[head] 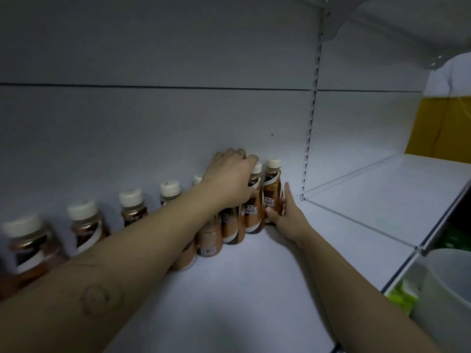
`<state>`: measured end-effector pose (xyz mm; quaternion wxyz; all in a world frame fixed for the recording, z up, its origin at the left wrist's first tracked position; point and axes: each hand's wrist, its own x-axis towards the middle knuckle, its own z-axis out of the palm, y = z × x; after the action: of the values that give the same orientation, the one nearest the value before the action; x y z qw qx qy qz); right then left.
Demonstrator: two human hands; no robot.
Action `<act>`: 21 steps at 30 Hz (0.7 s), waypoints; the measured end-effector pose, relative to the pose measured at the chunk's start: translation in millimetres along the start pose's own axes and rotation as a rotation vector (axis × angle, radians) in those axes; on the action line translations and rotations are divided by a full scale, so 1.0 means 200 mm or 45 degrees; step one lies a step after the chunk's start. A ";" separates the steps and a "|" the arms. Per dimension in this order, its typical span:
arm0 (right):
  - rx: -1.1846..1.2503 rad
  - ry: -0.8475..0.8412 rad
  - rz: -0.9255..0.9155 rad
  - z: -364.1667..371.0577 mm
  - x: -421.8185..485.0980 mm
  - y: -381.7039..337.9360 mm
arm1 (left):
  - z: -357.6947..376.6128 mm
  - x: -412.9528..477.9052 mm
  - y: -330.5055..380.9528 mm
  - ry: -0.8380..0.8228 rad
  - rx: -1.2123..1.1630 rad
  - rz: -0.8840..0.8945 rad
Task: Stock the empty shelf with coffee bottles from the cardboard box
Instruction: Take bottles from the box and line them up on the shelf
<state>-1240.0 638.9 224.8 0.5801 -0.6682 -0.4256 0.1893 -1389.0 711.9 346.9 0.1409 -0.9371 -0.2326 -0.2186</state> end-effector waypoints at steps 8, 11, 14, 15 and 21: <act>-0.303 0.462 -0.670 0.18 -0.16 -0.47 | -0.38 -0.55 -0.35 0.158 0.076 -0.203; -0.356 0.351 -0.947 0.41 -0.30 -0.68 | -0.55 -0.82 -0.51 0.146 0.102 -0.306; -0.399 0.145 -1.123 0.66 -0.46 -0.84 | -0.67 -1.10 -0.65 0.118 0.141 -0.467; -0.440 0.056 -1.131 0.74 -0.51 -0.87 | -0.69 -1.17 -0.69 0.108 0.136 -0.531; -0.697 -0.246 -1.133 1.08 -0.65 -0.97 | -0.64 -1.40 -0.81 -0.024 -0.072 -0.672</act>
<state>-1542.3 661.6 319.1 0.3668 -0.5296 -0.7533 -0.1323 -1736.7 698.4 351.5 0.0504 -0.8496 -0.4641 -0.2453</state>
